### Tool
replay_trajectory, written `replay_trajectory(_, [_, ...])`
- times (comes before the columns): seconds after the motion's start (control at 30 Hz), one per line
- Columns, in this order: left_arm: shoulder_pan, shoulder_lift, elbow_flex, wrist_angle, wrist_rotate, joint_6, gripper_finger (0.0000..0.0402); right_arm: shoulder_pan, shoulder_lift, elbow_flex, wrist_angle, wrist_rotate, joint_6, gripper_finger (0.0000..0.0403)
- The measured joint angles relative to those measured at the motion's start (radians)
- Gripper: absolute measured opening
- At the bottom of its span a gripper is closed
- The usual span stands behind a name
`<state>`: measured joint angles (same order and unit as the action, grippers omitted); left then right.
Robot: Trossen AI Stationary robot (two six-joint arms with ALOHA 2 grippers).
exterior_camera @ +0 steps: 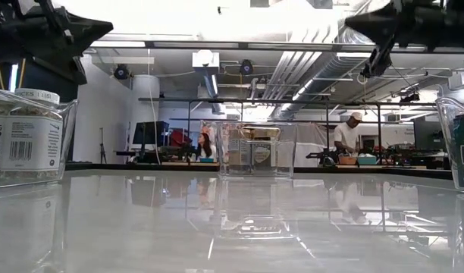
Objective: Sort spices by type
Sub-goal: Return to Home Position
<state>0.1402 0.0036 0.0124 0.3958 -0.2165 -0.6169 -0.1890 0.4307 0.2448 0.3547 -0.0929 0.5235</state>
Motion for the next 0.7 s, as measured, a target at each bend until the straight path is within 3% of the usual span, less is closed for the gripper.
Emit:
replay_trajectory(0.17, [0.0, 0.0, 0.0, -0.013, 0.0, 0.0, 0.0, 0.0, 0.035, -0.145, 0.258, -0.024, 0.049, 0.0])
replay_trajectory(0.33, [0.0, 0.0, 0.0, -0.014, 0.0, 0.0, 0.0, 0.0, 0.033, -0.235, 0.392, -0.017, 0.063, 0.0])
replay_trajectory(0.7, [0.0, 0.0, 0.0, -0.014, 0.0, 0.0, 0.0, 0.0, 0.033, -0.235, 0.184, -0.024, 0.051, 0.0])
